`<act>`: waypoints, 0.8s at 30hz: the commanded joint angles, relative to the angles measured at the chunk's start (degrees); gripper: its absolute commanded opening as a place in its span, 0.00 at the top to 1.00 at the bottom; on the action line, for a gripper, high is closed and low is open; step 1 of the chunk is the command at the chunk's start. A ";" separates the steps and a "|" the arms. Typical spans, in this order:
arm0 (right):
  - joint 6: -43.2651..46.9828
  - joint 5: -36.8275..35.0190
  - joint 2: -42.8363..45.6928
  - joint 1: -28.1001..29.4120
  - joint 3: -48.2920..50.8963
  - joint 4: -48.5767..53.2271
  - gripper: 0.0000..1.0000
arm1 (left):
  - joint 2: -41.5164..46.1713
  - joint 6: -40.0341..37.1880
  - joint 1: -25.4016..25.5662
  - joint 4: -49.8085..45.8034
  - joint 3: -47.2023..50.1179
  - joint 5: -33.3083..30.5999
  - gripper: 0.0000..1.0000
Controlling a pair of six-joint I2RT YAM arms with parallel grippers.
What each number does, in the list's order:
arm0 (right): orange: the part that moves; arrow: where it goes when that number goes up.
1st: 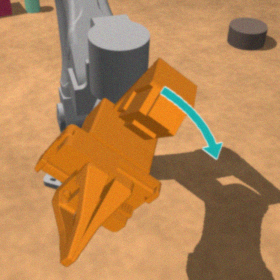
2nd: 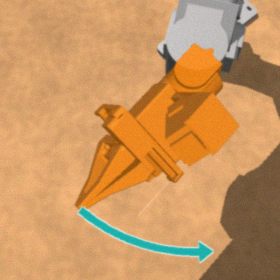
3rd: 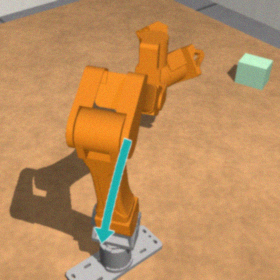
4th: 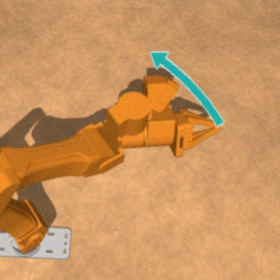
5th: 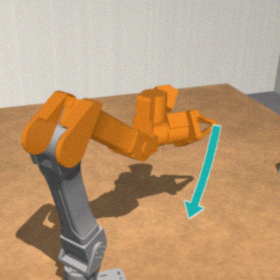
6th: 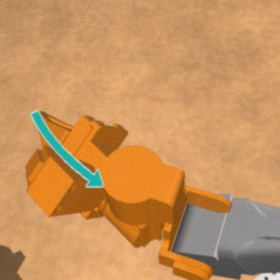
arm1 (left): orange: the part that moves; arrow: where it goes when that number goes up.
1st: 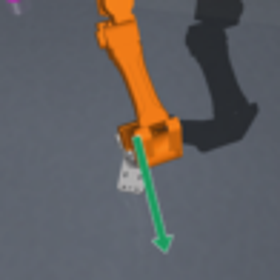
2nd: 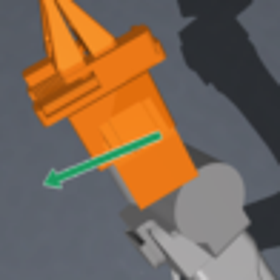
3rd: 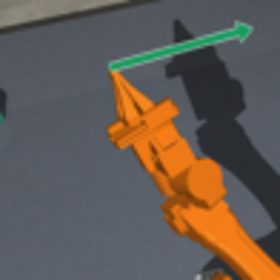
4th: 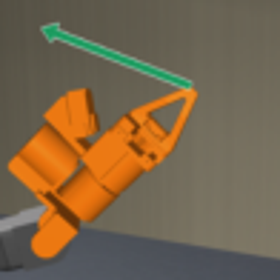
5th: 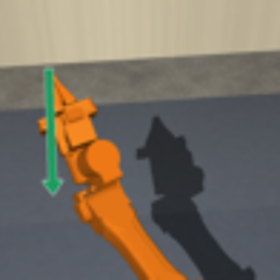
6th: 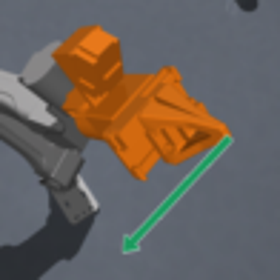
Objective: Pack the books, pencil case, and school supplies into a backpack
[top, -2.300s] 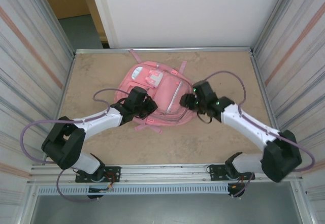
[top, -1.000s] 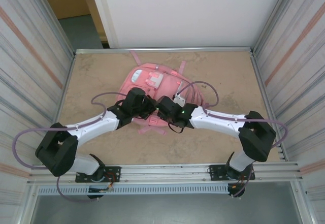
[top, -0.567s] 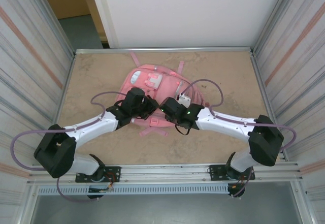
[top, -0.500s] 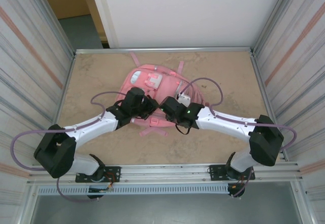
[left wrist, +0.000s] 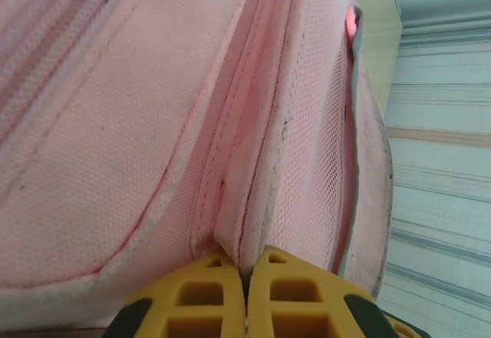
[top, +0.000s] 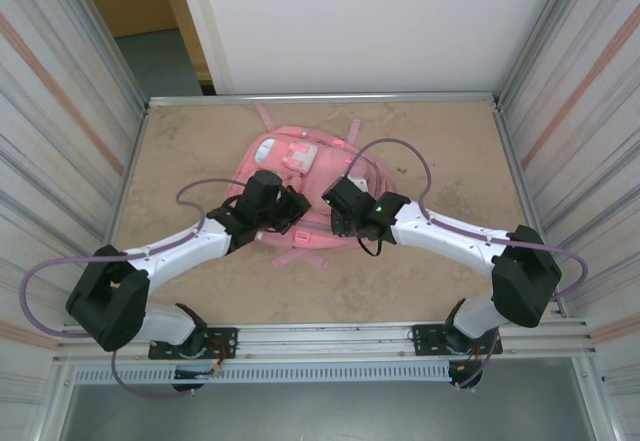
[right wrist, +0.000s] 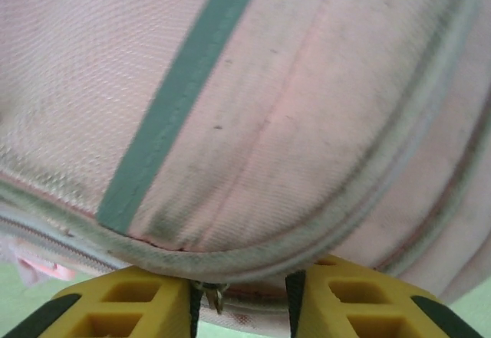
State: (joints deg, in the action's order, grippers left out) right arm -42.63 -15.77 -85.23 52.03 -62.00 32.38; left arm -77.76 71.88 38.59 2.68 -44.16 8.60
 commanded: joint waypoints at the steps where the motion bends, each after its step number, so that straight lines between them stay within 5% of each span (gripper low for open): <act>1: 8.09 -0.96 1.82 -1.27 0.77 -2.62 0.77 | 2.18 -2.44 -0.36 1.72 -0.49 0.36 1.00; 10: 13.11 4.89 4.87 -5.63 2.48 -2.92 1.00 | 2.68 -5.33 -2.74 -0.04 -0.28 1.42 1.00; 18: 27.62 16.45 9.25 -15.15 3.86 3.33 1.00 | 0.26 -20.46 -13.47 -9.17 -4.49 8.02 1.00; 24: 33.79 25.19 6.54 -14.59 1.97 5.68 1.00 | -6.71 -29.73 -20.58 -11.16 -11.48 14.10 1.00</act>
State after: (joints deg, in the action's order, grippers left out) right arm -14.24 7.44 -78.70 38.54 -58.96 29.39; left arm -81.67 52.03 23.53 -7.49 -50.92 25.54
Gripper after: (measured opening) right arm 0.056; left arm 0.056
